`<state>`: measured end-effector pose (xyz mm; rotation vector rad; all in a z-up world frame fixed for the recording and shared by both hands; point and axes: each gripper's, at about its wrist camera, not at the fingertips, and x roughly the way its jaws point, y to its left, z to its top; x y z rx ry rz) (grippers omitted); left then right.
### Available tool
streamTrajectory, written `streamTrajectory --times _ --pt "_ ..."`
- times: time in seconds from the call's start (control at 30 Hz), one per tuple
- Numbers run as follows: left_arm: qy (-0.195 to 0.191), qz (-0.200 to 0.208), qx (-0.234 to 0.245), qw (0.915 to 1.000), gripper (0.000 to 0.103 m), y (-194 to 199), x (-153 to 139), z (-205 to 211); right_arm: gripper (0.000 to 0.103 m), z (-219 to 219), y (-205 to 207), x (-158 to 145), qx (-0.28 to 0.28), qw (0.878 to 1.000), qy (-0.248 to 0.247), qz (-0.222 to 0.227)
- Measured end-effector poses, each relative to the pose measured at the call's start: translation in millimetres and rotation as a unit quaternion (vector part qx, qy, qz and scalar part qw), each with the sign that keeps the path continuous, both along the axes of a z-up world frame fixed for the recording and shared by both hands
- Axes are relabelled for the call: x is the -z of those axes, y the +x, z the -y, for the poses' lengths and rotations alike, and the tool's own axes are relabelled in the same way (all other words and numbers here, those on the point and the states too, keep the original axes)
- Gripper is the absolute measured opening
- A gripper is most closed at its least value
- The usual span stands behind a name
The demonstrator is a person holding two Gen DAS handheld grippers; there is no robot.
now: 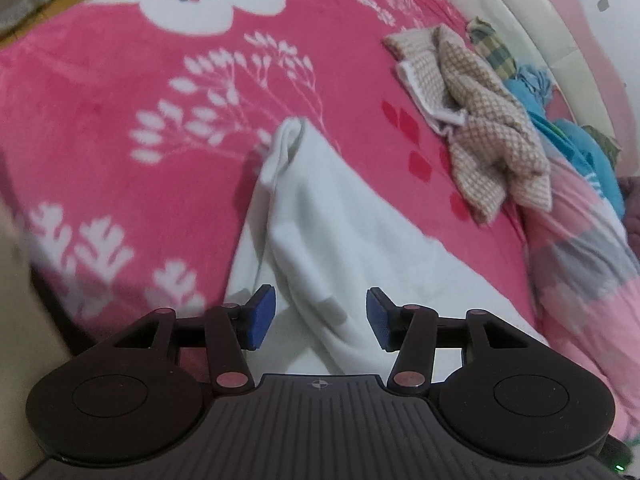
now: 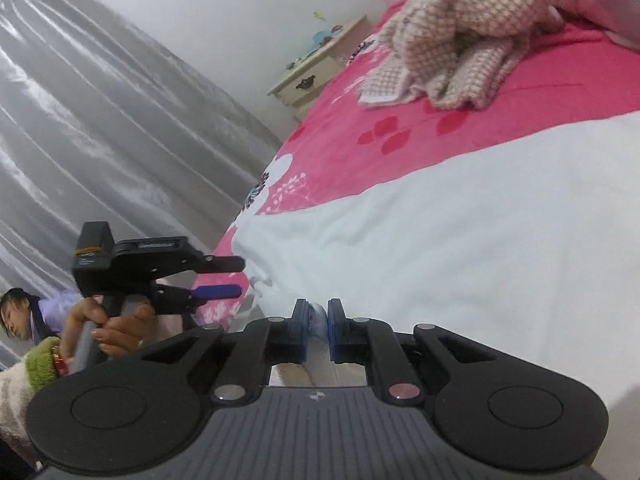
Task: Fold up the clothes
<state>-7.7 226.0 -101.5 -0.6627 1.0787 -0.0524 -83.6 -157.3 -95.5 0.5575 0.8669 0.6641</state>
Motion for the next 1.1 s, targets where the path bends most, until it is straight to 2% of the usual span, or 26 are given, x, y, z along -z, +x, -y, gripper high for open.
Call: streamTrajectory --times 0.07,0.2,0.33,0.4,0.47,0.53,0.6,0.7,0.73,0.77,0.8,0.83,0.97,1.1 --pt "0.0 0.002 -0.001 1.0 0.043 7 4 2 0.011 3 2 3 0.004 1.0 0.007 -0.008" --pt "0.009 0.004 -0.001 0.9999 0.002 15 6 7 0.011 3 3 8 0.0 1.0 0.014 -0.014" --pt "0.009 0.029 0.013 0.9995 0.0 15 -25 7 0.011 -5 -12 -2 -0.049 0.998 0.042 0.0" --pt "0.012 0.037 0.025 0.9989 0.0 16 -46 5 0.011 -20 -22 -5 -0.089 0.995 0.044 0.012" --pt "0.036 0.035 0.031 0.9982 0.0 20 -56 4 0.011 -38 -32 0 -0.127 0.991 0.038 0.014" --pt "0.065 0.017 0.038 0.997 0.001 29 -52 6 0.011 -62 -41 11 -0.156 0.988 0.018 0.005" --pt "0.07 -0.009 0.047 0.9964 0.001 40 -38 8 0.011 -77 -47 18 -0.171 0.985 0.0 0.004" --pt "0.022 -0.005 0.044 0.9988 0.005 45 -28 3 0.011 -78 -50 16 -0.166 0.986 0.007 0.008" --pt "0.004 0.0 0.042 0.9991 0.02 45 -28 0 0.011 -73 -50 13 -0.157 0.987 0.014 0.008" --pt "-0.014 0.005 0.04 0.9991 0.029 43 -30 -3 0.011 -67 -49 10 -0.147 0.989 0.022 0.008" --pt "-0.018 0.006 0.039 0.9991 0.043 39 -31 -6 0.011 -60 -47 8 -0.134 0.991 0.03 0.006" --pt "-0.016 0.007 0.039 0.9991 0.047 34 -33 -8 0.011 -53 -43 7 -0.12 0.992 0.037 0.004" --pt "-0.011 -0.009 0.039 0.9991 0.048 13 -38 -14 0.011 -35 -30 8 -0.083 0.995 0.054 -0.004" --pt "0.004 -0.041 0.07 0.9967 0.047 -9 -30 -5 0.011 -31 -24 8 -0.074 0.995 0.059 -0.003"
